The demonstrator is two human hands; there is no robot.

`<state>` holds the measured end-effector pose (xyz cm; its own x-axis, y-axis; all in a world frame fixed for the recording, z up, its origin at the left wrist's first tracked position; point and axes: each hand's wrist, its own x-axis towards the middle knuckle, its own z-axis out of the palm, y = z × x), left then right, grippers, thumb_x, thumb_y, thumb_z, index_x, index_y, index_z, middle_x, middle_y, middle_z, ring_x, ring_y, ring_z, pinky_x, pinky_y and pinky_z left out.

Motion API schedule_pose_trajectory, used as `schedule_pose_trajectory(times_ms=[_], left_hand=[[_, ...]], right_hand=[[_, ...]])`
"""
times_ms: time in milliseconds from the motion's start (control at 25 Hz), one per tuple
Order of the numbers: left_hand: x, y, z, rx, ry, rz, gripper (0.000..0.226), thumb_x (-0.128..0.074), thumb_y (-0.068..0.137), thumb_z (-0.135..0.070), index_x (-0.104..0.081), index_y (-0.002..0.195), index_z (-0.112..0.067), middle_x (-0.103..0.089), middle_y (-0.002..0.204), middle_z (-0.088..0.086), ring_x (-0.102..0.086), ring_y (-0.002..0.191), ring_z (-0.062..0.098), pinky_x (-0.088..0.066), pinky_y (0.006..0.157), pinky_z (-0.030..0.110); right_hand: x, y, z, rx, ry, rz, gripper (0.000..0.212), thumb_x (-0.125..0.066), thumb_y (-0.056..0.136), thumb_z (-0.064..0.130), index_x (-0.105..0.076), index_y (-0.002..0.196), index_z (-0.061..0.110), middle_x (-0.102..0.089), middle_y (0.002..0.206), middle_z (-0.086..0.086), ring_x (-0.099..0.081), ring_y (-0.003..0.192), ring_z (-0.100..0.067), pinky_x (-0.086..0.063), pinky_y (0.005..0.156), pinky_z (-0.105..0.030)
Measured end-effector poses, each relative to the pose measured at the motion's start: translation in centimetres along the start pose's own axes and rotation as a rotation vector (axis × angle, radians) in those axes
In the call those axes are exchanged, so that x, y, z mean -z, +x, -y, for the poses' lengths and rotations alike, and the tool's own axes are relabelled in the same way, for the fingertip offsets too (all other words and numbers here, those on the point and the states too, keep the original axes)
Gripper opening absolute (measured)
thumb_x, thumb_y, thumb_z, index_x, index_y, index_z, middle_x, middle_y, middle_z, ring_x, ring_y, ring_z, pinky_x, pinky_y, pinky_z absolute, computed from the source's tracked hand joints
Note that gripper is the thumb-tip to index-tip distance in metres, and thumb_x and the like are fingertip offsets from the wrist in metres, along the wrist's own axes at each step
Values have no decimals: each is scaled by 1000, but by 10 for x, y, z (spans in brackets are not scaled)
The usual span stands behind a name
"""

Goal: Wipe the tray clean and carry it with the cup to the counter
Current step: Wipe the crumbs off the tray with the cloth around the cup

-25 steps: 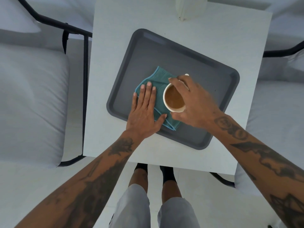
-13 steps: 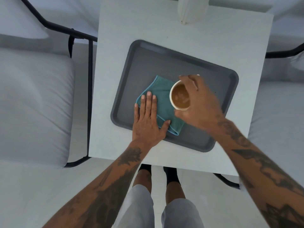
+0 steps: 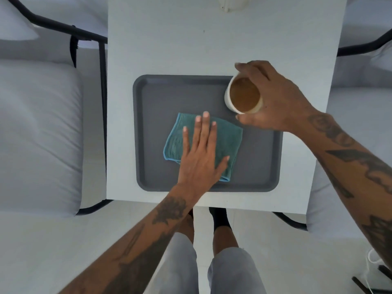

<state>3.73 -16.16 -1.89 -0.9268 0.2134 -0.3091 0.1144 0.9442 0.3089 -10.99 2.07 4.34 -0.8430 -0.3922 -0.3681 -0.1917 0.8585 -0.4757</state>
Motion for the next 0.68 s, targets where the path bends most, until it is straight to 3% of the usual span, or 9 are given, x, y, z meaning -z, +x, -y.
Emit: schedule_pose_trajectory(times_ms=[120,200,280,360,440,520,680], left_hand=[[-15,4,8,-11,92,74,99,-39,91,-70,-14,157,-1,-7,166,19,-4,154,34,-11,122,59],[-23,0,11,5,112,59,99,-36,91,-73,-15,157,-2,-9,166,19,-6,154,35,-11,122,58],[-25,-2,9,21,108,47,98,-34,91,-73,-15,157,-4,-10,166,18,-6,154,36,-11,122,60],[-27,-2,8,28,111,31,97,-31,91,-74,-14,158,-6,-9,166,17,-5,153,37,-8,120,63],[-27,-2,9,40,117,35,97,-30,91,-75,-12,158,-7,-7,167,17,-4,153,38,-4,119,65],[-28,-1,7,61,130,24,94,-28,92,-74,-11,159,-9,-5,167,17,-2,153,39,-3,118,67],[-33,-3,-2,17,145,9,71,-26,102,-59,-15,159,-19,-9,166,17,-4,152,44,-7,115,72]], right_hand=[[-10,-5,6,44,-10,39,101,-80,63,37,-30,150,31,-35,150,3,-50,125,-25,-44,96,-38],[-19,-5,11,70,-22,63,101,-78,62,39,-28,150,31,-33,151,3,-48,127,-26,-50,94,-45],[-21,-4,13,60,-13,77,103,-78,63,42,-23,150,36,-25,158,5,-45,131,-28,-51,93,-49],[-23,-15,14,-4,58,-3,104,-79,66,45,-20,151,39,-15,162,6,-38,138,-28,-49,95,-43],[-39,-49,12,-136,174,-258,84,-75,75,39,-34,148,27,-27,156,-2,-36,140,-22,-47,95,-35],[-70,-95,9,-300,168,-445,51,-65,87,27,-51,133,13,-44,140,-11,-45,129,-25,-49,96,-37],[-129,-134,-6,-485,23,-264,23,-60,92,22,-61,114,12,-53,109,-17,-51,99,-33,-54,76,-50]])
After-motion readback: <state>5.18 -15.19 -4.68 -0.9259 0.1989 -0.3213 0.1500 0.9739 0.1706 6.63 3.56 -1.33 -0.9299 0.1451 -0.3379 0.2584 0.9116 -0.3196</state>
